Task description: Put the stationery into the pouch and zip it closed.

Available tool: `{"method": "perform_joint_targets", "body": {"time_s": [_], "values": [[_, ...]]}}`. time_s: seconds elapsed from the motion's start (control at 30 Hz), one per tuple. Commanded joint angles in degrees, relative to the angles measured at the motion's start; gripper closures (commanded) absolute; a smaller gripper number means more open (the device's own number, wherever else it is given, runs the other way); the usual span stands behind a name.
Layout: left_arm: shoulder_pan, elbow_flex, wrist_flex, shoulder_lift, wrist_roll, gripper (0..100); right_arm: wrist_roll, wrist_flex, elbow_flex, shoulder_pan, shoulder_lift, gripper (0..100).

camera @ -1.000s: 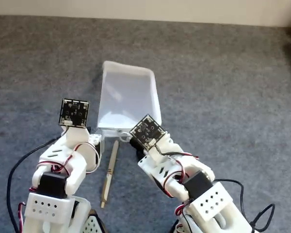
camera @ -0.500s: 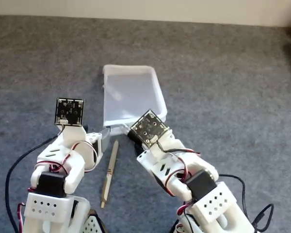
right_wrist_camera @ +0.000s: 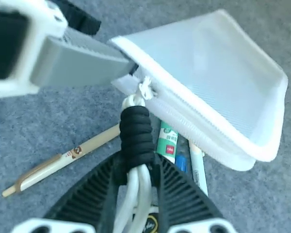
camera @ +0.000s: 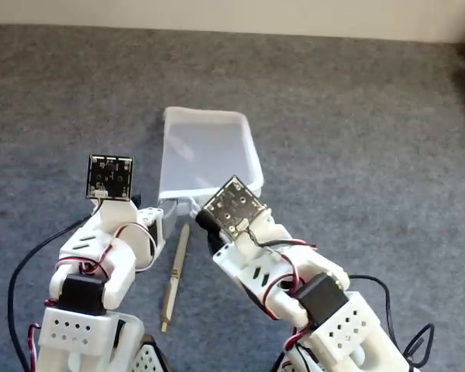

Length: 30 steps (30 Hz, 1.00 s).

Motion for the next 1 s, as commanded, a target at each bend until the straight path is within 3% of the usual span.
{"method": "perform_joint_targets", "body": {"time_s": [0.0,0.13,0.37,0.63,0.97], "values": [[1.45,-0.57,-2.90,-0.84,0.26,79,-0.53,2.15,-4.88,-0.75,-1.10,99.3],[1.45,2.33,-8.09,-0.84,-0.44,85,-0.53,2.24,-5.14,-0.75,-1.10,99.3],[1.54,9.10,-17.05,-0.84,-8.18,92,-0.53,2.24,-5.14,-0.66,-1.10,99.3],[1.45,7.96,-16.79,-0.84,-8.18,99,-0.53,2.24,-5.14,-0.40,-1.10,99.3],[0.31,2.24,-6.24,-0.84,-7.91,99,-0.53,4.18,-4.79,4.44,-1.10,99.3]]}}
